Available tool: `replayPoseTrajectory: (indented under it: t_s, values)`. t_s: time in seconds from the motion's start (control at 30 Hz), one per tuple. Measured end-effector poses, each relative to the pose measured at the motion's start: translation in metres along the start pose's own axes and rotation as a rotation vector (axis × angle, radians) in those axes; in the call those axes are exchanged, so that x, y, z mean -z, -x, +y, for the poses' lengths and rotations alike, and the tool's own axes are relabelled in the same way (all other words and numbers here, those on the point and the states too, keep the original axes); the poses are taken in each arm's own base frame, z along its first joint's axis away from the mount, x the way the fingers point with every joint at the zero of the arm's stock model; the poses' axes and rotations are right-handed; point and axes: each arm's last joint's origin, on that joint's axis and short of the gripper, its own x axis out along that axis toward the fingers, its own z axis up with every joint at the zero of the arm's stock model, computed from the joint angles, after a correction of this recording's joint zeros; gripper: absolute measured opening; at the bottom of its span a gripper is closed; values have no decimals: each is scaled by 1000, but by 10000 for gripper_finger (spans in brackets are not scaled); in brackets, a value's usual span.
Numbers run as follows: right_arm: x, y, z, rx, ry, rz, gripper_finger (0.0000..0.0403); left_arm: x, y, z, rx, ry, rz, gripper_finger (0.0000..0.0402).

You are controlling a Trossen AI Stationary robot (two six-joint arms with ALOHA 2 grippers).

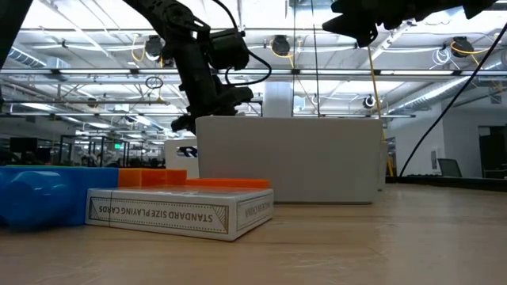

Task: Pick & Place Toys
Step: Put the gray deck of cards into the white bin, then put the brown deck of cards into the white bin

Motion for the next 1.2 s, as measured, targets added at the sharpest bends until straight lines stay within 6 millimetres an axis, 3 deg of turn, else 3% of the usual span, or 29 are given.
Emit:
replayPoseTrajectory:
  t_s: [0.2, 0.43, 1.07, 1.2]
  values:
    - [-1, 0, 0, 2, 6, -6, 215, 1, 0, -2, -12, -6, -12, 209]
    - [-1, 0, 0, 2, 7, -6, 215, -4, 4, 2, -11, 1, -34, 258]
    - [-1, 0, 0, 2, 6, -6, 215, -12, 7, 22, -184, 16, -80, 264]
    - [-1, 0, 0, 2, 6, -6, 215, -12, 19, 20, -168, 17, -102, 264]
